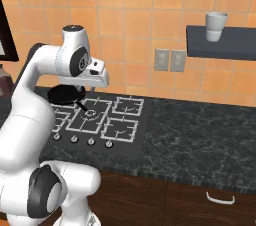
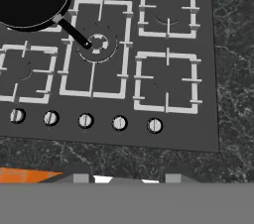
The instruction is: Turn off the rear left burner of the stove.
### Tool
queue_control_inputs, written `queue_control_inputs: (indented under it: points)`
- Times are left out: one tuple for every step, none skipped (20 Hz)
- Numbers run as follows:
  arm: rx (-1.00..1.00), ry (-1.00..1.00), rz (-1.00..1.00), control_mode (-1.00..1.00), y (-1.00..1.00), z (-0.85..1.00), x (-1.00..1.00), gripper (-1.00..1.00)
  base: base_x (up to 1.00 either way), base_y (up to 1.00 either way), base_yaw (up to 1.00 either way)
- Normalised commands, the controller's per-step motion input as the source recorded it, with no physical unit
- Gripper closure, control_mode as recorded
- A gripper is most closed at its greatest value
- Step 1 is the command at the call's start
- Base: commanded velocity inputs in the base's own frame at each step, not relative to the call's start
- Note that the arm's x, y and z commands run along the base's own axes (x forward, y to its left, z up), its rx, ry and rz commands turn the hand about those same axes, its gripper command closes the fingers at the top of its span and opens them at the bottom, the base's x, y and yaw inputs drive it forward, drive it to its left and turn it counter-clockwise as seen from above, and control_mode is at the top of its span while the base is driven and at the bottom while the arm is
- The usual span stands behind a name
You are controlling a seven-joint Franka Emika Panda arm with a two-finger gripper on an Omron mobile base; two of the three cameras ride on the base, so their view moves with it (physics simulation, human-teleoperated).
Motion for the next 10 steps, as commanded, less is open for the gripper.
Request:
queue_control_inputs:
  points:
    - [0.00,0.00,0.00,-1.00,0.01,0.00,0.00,-1.00,0.00,0.00,0.00]
    - [0.00,0.00,0.00,-1.00,0.06,0.00,0.00,-1.00,0.00,0.00,0.00]
    - [0.00,0.00,0.00,-1.00,0.09,0.00,0.00,-1.00,0.00,0.00,0.00]
    - [-0.02,0.00,0.00,-1.00,0.20,-0.10,-0.06,-1.00,0.00,0.00,0.00]
    - [-0.06,0.00,0.00,-1.00,0.35,-0.23,-0.29,-1.00,0.00,0.00,0.00]
    - [-0.07,0.01,0.00,-1.00,0.49,-0.36,-0.36,-1.00,0.00,0.00,0.00]
    - [-0.06,0.03,0.00,-1.00,0.59,-0.43,-0.38,-1.00,0.00,0.00,0.00]
    - [-0.02,0.03,0.00,-1.00,0.70,-0.50,-0.40,-1.00,0.00,0.00,0.00]
    - [0.00,0.03,0.00,-1.00,0.75,-0.52,-0.35,-1.00,0.00,0.00,0.00]
    - [-0.01,0.03,0.00,-1.00,0.84,-0.56,-0.34,-1.00,0.00,0.00,0.00]
